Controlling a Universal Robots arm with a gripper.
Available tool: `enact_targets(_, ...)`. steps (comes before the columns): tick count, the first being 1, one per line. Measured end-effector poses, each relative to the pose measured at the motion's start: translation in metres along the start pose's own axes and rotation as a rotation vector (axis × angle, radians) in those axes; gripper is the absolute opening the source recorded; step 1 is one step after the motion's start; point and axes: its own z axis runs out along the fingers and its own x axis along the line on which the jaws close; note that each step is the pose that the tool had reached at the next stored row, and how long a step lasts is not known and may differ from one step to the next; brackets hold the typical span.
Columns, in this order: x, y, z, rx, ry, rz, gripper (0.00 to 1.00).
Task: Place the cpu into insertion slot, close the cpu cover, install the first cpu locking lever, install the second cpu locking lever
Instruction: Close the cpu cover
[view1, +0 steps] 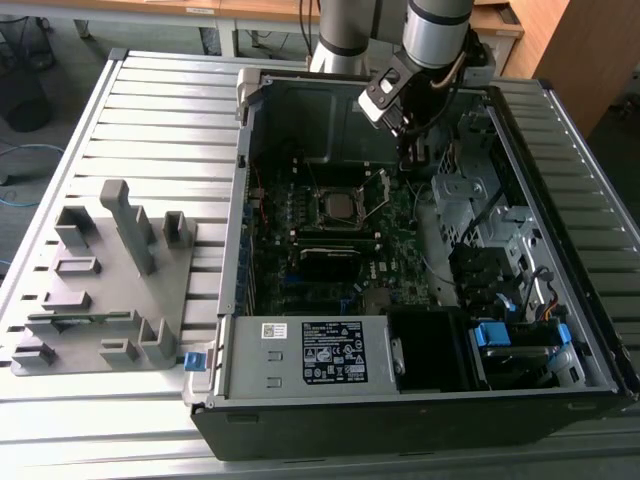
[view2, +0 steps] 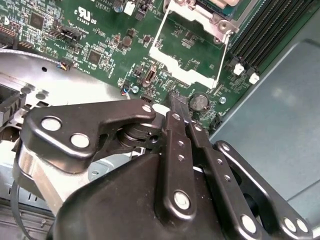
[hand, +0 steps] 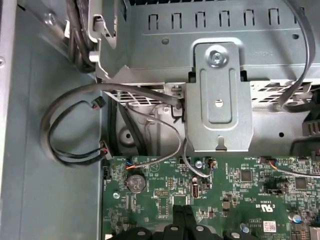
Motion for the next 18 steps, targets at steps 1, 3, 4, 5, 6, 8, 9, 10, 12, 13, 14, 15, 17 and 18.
enact_targets(1, 0.0, -0.0001, 0.0015, 0.0, 0.0, 0.0, 0.11)
enact_targets(3, -0.0001, -0.0003, 0.0048, 0.0, -0.0001, 0.0, 0.11)
enact_targets(4, -0.0001, -0.0004, 0.0065, 0.0, 0.0, 0.0, 0.11)
enact_targets(5, -0.0002, -0.0005, 0.0081, 0.0, 0.0, 0.0, 0.11)
enact_targets(6, -0.0002, -0.0006, 0.0098, 0.0, 0.0, 0.0, 0.11)
enact_targets(8, -0.0003, -0.0008, 0.0128, 0.0, -0.0002, 0.0, 0.11)
enact_targets(9, -0.0003, -0.0009, 0.0143, 0.0, -0.0001, 0.0, 0.11)
enact_targets(10, -0.0003, -0.001, 0.0152, 0.0, 0.0, 0.0, 0.11)
enact_targets(12, -0.0004, -0.001, 0.0155, 0.0, -0.0002, 0.0, 0.11)
enact_targets(13, -0.0004, -0.001, 0.0155, 0.0, -0.0003, 0.0, 0.11)
enact_targets(14, -0.0004, -0.001, 0.0156, 0.0, -0.0003, 0.0, 0.11)
enact_targets(15, -0.0004, -0.001, 0.0156, 0.0, -0.0002, 0.0, 0.11)
enact_targets(17, -0.0003, -0.002, 0.016, -0.0001, 0.0003, 0.0, 0.11)
enact_targets(18, -0.0002, -0.0034, 0.0162, -0.0002, 0.0002, 0.0, 0.11)
